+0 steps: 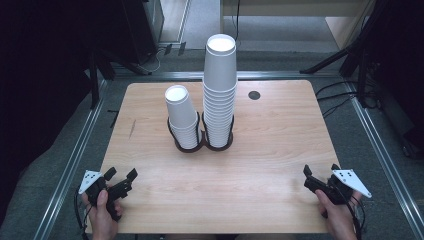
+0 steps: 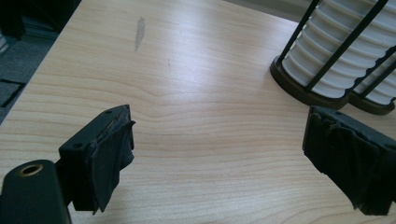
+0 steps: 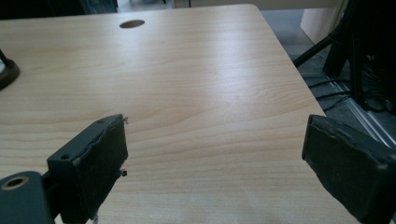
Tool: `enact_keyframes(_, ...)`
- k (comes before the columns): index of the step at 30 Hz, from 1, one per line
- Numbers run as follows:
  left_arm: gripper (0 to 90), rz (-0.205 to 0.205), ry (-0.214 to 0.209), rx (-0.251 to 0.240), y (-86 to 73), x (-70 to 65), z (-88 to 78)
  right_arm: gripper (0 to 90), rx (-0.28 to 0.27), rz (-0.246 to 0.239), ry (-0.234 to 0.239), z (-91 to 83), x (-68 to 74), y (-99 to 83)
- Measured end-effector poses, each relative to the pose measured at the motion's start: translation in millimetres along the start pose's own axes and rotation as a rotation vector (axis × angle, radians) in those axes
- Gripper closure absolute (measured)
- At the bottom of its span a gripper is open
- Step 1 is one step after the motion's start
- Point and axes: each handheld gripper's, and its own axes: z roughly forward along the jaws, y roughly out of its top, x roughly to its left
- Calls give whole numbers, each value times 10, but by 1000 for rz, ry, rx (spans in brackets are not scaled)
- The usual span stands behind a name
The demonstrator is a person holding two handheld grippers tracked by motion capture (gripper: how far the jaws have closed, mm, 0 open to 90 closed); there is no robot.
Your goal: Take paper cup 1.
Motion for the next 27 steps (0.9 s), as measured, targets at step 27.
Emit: enact_keyframes(27, 88, 92, -91, -53, 157, -631, 108, 68, 3, -13, -4, -11, 45, -12)
